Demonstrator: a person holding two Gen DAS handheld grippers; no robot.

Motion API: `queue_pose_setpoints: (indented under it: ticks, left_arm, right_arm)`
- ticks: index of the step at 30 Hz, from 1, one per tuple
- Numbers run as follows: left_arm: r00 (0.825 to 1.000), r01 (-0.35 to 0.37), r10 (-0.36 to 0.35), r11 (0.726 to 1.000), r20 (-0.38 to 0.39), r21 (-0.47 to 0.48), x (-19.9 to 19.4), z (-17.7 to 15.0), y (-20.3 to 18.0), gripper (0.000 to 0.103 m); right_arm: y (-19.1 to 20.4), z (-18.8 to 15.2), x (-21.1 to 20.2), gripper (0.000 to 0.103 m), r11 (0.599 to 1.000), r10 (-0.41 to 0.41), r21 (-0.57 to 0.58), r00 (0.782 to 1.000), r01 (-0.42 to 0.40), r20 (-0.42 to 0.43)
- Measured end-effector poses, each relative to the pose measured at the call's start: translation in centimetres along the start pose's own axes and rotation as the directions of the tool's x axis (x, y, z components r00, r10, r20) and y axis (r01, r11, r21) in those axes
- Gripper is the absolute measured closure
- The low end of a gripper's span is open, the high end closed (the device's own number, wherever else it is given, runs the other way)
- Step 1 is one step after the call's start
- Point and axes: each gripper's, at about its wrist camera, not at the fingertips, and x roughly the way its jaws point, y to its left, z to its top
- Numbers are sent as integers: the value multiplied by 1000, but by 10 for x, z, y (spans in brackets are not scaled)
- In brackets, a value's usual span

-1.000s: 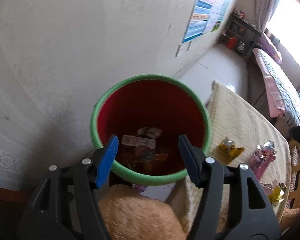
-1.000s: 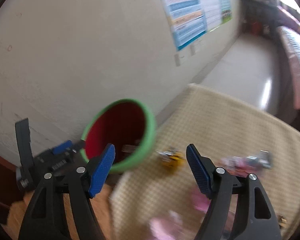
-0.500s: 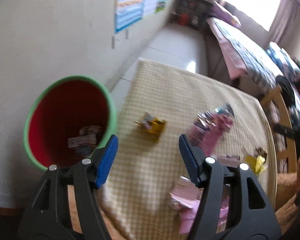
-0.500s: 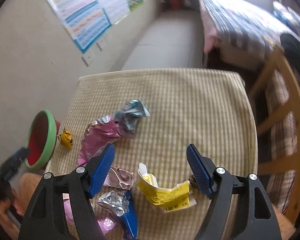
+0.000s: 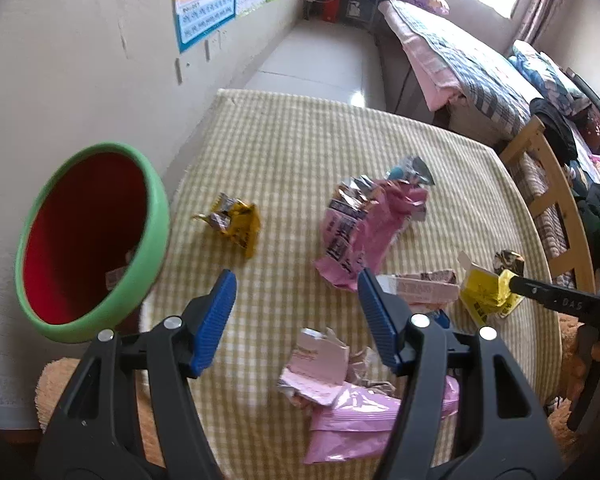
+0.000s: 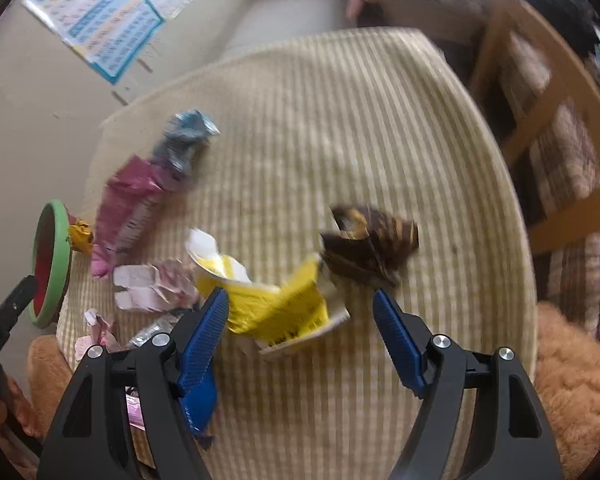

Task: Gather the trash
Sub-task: 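Move both grippers back over the table toward the remaining wrappers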

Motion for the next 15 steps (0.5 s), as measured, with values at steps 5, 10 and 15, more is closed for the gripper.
queue_pose_setpoints:
  ticks: [5,10,15]
  left_arm:
    - [1000,21,-20,999,-15,29,4,-4,-8,41]
    - [998,58,-55,995,-43,86,12,-6,-21,41]
    - [992,104,-83,965,-94,239,26,-9,-54,41]
  right_arm:
    - [-3,-7,19,31,993,105,61,988,-99,-109]
    - [0,-7,24,55,982,171,99,978,-160,-120]
    - [8,2,10,61,986,161,48,986,-159,-48]
